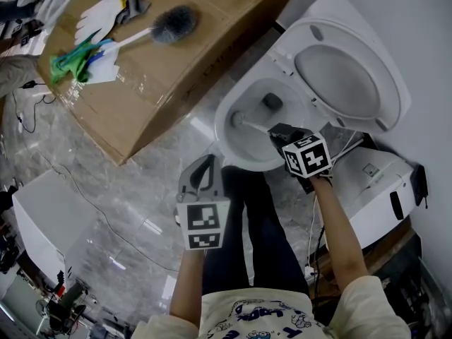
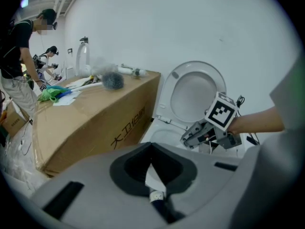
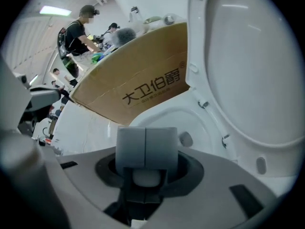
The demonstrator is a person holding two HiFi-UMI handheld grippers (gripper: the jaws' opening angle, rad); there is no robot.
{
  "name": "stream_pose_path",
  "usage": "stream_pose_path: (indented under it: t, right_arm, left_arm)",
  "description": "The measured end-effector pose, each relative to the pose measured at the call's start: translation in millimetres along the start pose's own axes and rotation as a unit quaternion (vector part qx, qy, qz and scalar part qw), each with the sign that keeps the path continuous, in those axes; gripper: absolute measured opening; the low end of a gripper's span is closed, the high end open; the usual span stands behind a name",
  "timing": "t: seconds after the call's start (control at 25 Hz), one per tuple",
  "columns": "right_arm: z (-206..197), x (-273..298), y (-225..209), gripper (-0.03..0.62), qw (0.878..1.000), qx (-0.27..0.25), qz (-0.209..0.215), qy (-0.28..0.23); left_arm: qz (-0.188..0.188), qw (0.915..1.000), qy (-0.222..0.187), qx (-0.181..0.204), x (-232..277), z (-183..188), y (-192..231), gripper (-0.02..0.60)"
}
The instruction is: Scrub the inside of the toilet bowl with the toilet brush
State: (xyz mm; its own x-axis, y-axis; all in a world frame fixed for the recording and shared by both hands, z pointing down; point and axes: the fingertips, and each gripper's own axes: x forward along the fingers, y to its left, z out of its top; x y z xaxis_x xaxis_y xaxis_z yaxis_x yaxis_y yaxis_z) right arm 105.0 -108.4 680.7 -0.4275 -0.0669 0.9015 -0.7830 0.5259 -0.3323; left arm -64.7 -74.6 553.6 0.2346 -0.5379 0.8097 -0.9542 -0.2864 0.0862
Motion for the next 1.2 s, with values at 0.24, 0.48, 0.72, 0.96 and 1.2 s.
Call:
stream_pose_path:
  t: [0.24,0.48,0.72,0.96,1.2]
  right_arm:
    - [-12,11,14,0.167,0.996,-0.078,-0.02,0.032]
    - [-22,37,-8,0.167,0.994,-0.063,-0.076,0.046]
    - [-36,58,-46,0.167,0.99,-0.005,-0.13,0.056]
    - [-46,67,-49,0.167,0.986,-0.026,-0.156,0.061]
    - [-50,56,-23,0.169,0.982,-0.113,-0.126,0.087]
  left_arm:
    - [-0.004,1.0,0.004,0.001,2,-4,-4,0.002]
    - [-0.006,0.9999,0.009,0.0,2,-9,-7,0.002]
    - [-0.005,0.9999,0.011,-0.001,2,-13,-8,0.002]
    - [-0.01,0.9999,0.013,0.002,3,-14,-10,0.002]
    - [-0.012,0.9999,0.011,0.001,3,-12,-11,0.002]
